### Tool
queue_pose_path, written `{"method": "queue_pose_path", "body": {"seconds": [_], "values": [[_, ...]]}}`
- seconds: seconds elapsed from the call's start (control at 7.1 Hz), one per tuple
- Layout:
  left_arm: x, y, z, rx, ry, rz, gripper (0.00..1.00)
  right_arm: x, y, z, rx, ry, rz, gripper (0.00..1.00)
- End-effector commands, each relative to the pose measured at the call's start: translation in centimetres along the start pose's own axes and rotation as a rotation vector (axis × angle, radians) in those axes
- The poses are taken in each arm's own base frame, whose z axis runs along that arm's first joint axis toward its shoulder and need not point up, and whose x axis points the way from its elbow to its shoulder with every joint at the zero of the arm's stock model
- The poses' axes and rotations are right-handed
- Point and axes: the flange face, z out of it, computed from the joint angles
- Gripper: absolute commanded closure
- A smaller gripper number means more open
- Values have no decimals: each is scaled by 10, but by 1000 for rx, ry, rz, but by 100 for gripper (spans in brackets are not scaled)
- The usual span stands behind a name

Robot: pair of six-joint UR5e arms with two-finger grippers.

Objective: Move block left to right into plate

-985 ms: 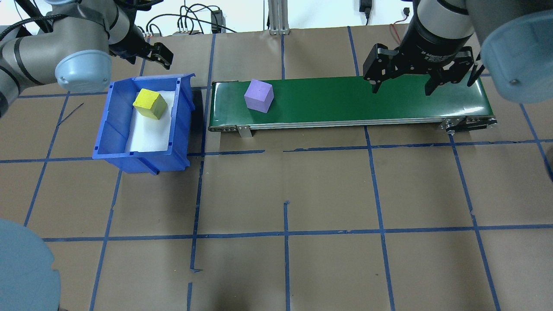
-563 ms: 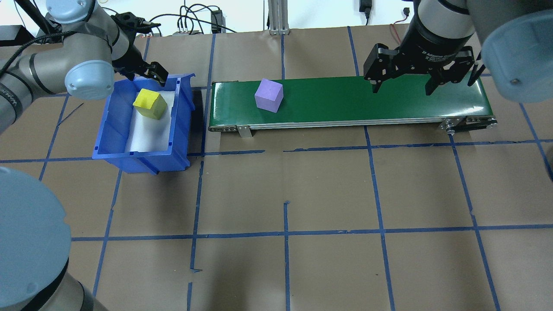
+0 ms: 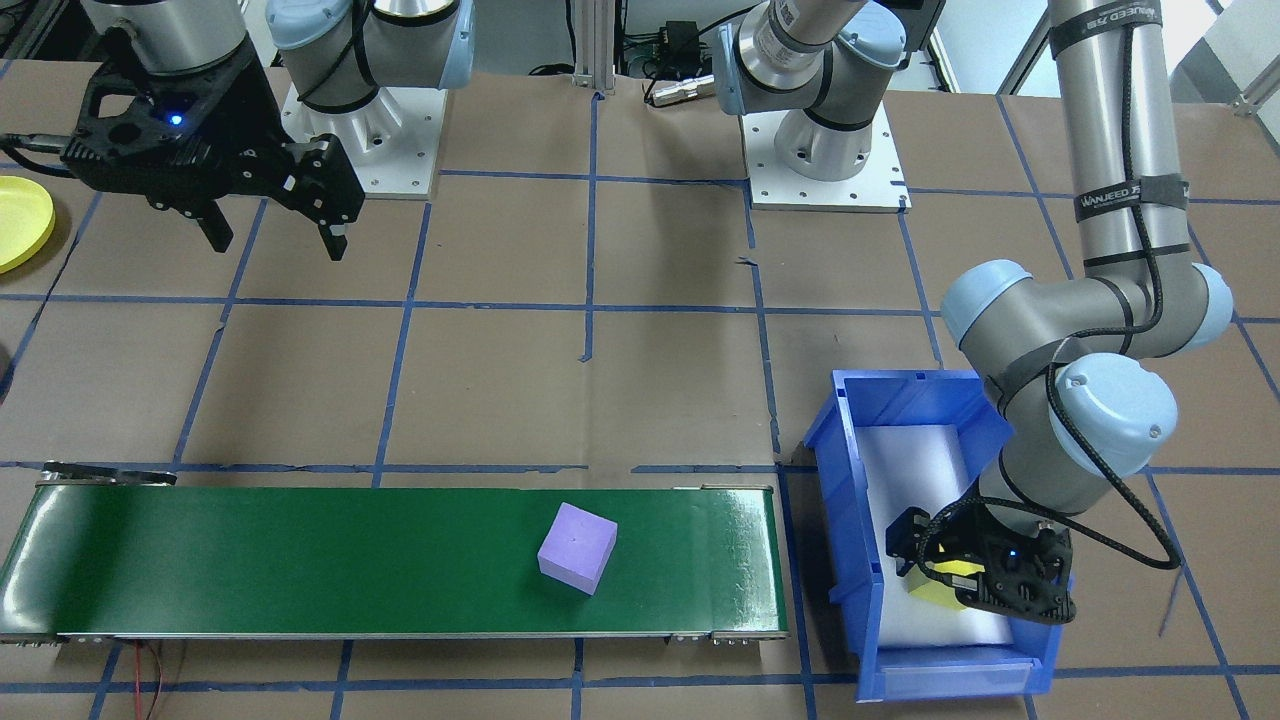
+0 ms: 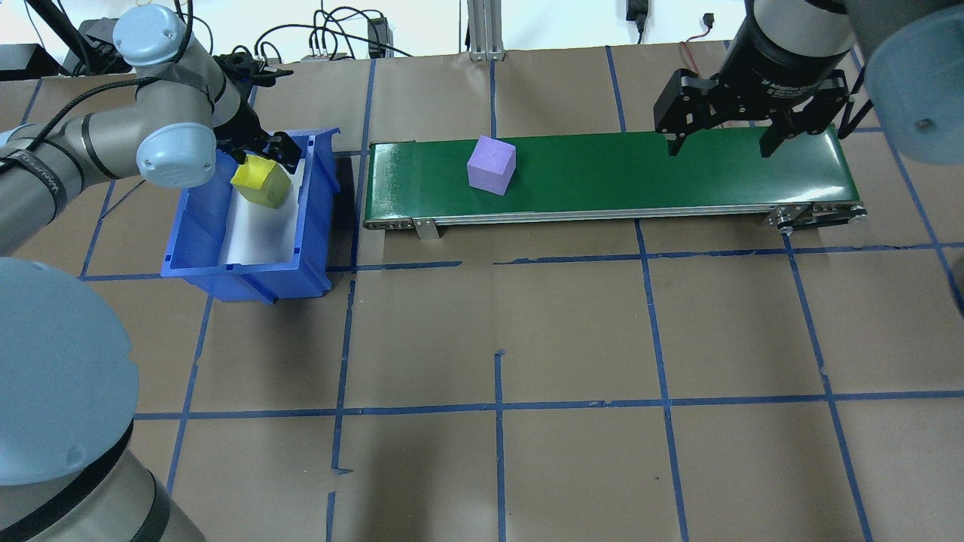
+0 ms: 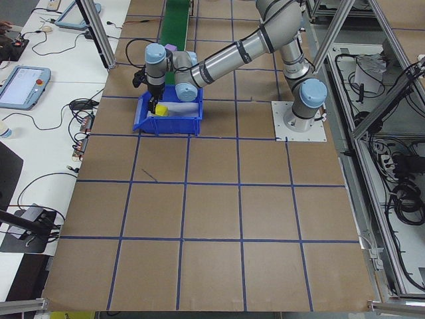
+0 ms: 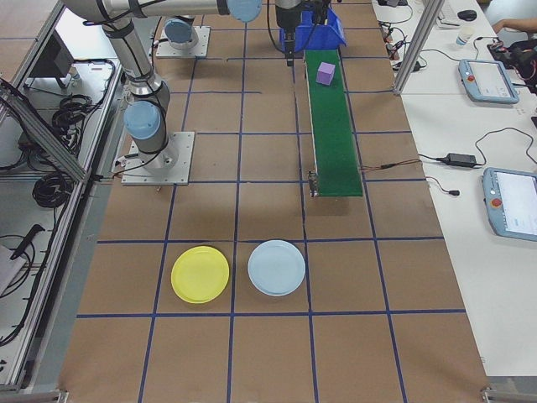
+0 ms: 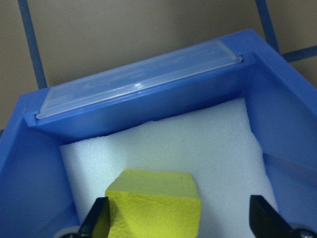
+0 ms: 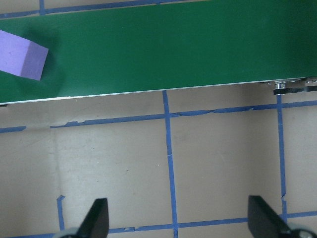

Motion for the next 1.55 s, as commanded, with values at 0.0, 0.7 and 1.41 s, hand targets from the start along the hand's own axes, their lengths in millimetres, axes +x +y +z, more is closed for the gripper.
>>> {"method": "queue_pose_path", "body": {"seconds": [0.0,0.7,1.41], "values": [[-5,-2,-4,-1,-26,1,0,79,-18,7,-25,12,154,0],[-3,13,33,-74,-25,6,65,193,-21,36,-91,26,386,0],[42,9,-198,339,59,-2,75,221,-96,9,5,-44,339,0]]}}
